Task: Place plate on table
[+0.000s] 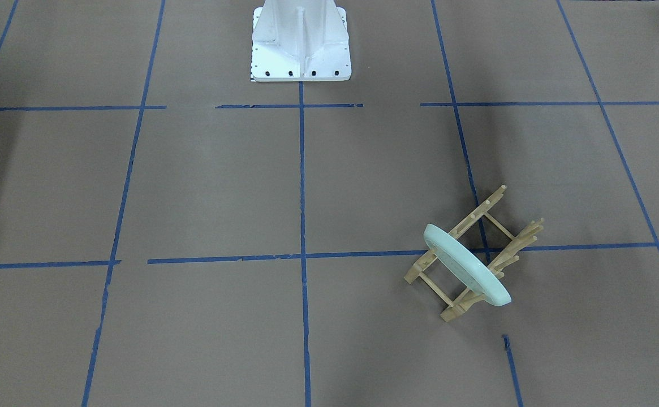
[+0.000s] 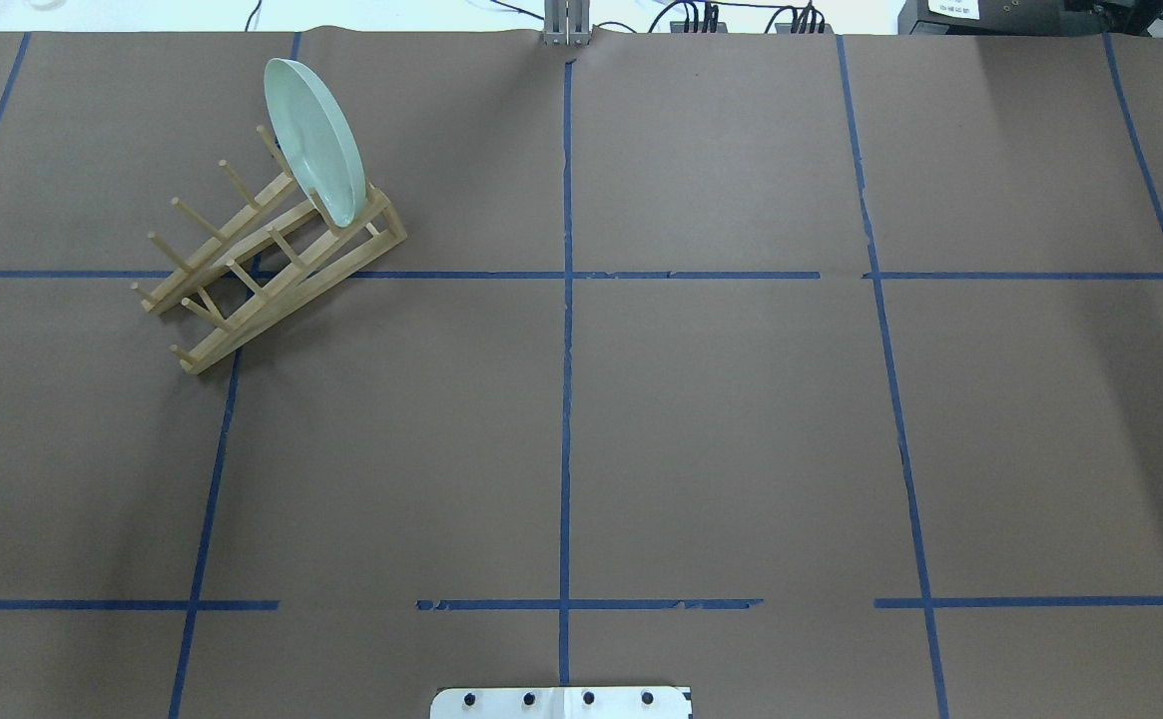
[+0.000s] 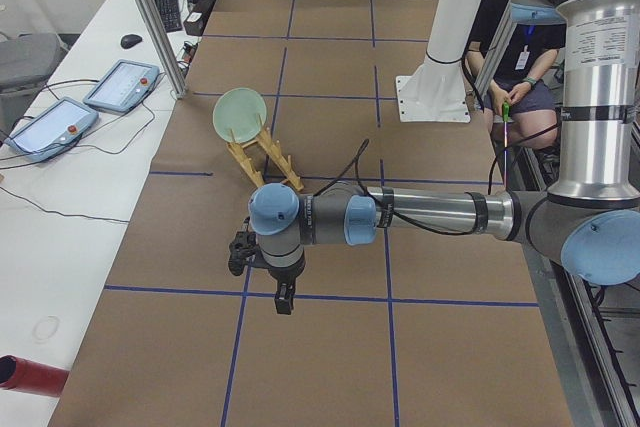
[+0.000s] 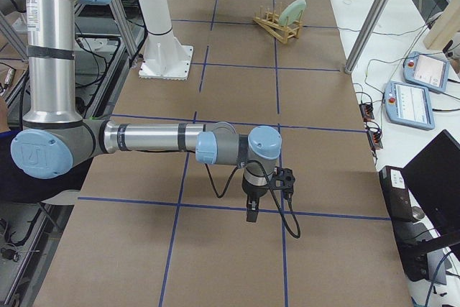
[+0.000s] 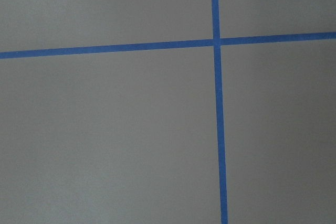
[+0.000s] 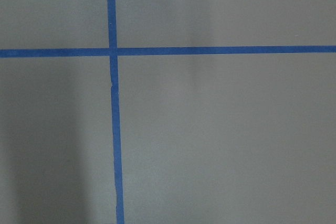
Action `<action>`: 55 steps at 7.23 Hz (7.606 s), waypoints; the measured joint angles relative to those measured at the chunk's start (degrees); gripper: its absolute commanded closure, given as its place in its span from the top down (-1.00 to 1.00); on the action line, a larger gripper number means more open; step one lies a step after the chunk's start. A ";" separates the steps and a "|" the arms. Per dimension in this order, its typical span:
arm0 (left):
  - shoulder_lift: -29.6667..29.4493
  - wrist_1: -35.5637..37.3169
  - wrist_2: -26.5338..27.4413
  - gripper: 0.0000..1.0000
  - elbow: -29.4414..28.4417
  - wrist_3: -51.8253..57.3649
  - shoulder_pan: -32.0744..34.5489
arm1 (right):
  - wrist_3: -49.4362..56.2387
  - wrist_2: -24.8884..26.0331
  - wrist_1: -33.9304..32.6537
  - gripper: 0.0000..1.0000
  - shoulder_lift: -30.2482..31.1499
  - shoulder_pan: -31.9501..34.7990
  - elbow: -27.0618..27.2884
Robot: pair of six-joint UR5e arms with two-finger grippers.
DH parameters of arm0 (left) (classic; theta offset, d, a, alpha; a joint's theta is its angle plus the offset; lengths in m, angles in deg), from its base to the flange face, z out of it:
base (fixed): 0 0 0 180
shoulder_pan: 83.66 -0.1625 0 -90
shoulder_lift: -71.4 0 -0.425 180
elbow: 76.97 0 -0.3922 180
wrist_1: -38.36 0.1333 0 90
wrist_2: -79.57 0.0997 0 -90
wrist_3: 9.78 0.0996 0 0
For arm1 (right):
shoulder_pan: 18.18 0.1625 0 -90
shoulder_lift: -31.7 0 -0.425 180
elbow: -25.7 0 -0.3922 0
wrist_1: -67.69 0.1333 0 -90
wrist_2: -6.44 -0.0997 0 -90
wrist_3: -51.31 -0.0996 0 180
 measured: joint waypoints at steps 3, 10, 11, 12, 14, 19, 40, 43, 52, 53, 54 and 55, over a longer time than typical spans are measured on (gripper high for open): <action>-2.99 -1.09 -0.27 1.00 0.92 0.14 -0.02 | 0.03 0.00 0.03 1.00 0.00 0.02 0.00; -28.33 -4.53 -9.63 1.00 2.58 -32.43 -12.05 | 0.04 0.00 0.02 1.00 0.00 0.08 0.00; -29.51 -11.06 -9.66 1.00 2.20 -43.14 -16.35 | 0.04 0.00 0.04 1.00 0.00 0.06 0.00; -29.76 -20.55 -9.05 1.00 1.05 -53.92 -20.05 | 0.04 0.00 0.04 1.00 0.00 0.04 0.00; -29.78 -37.75 -4.45 1.00 -1.82 -74.16 -25.44 | 0.04 0.00 0.03 1.00 0.00 0.02 0.00; -30.40 -65.27 17.78 0.58 -10.79 -107.29 -35.39 | 0.04 0.00 0.04 1.00 0.00 0.00 0.00; -32.59 -55.89 0.82 -1.00 1.68 -110.61 -19.79 | -0.01 0.00 0.05 1.00 0.00 0.07 0.07; -37.43 -28.96 4.11 -1.00 11.90 -93.16 -26.71 | 0.02 0.00 0.05 1.00 0.00 0.04 0.01; -44.79 11.31 41.26 -1.00 12.11 -42.10 -60.25 | 0.04 0.00 -0.01 1.00 0.00 0.00 0.00; -44.60 11.38 44.47 -1.00 11.18 -42.07 -63.44 | 0.03 0.00 -0.01 1.00 0.00 0.01 0.00; -44.36 11.38 46.15 -1.00 10.15 -43.02 -65.88 | 0.01 0.00 0.02 1.00 0.00 0.02 0.00; -44.24 11.22 47.57 -1.00 8.57 -44.82 -68.16 | 0.02 0.00 0.03 1.00 0.00 0.02 0.00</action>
